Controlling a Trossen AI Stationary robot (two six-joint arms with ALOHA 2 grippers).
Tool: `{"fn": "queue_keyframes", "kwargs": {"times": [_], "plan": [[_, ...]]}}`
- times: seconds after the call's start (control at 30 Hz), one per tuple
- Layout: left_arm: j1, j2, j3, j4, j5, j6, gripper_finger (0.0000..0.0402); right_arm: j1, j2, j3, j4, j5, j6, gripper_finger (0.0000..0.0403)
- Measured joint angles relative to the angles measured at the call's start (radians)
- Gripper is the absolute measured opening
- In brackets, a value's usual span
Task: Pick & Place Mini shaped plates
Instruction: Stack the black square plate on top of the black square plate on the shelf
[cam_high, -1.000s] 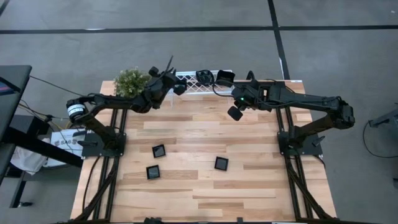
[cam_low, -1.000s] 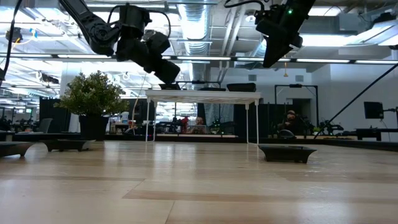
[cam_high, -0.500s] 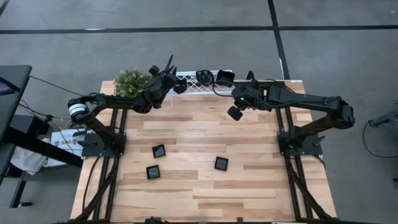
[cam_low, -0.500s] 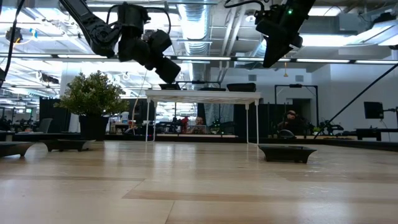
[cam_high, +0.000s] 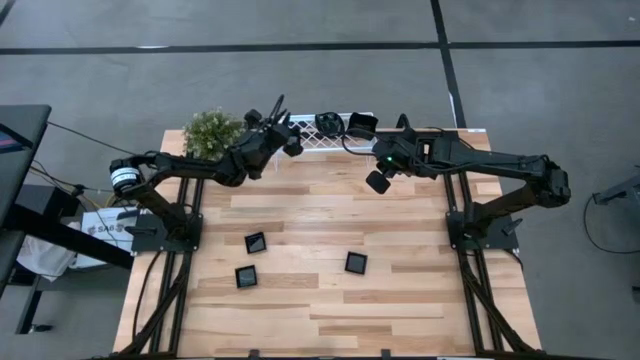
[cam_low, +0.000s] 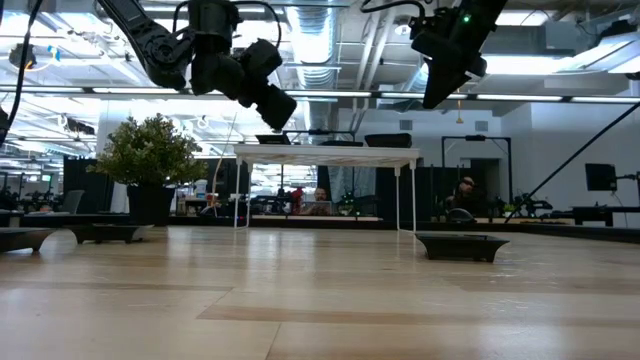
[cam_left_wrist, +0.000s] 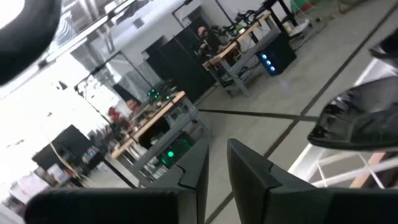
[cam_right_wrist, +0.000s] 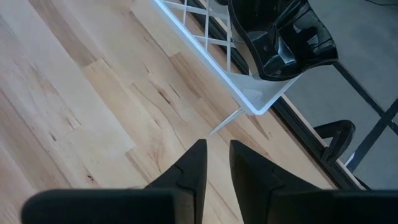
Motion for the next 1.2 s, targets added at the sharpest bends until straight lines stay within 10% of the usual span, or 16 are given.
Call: {"fn": "queue_keyframes", "kwargs": {"times": [1.2], "plan": [[0.109,0.015,0.001,0.033,0.148,0.069,0.0061,0.000,0.000,0.000,0.005,0.000,-0.001,0.0064]]}}
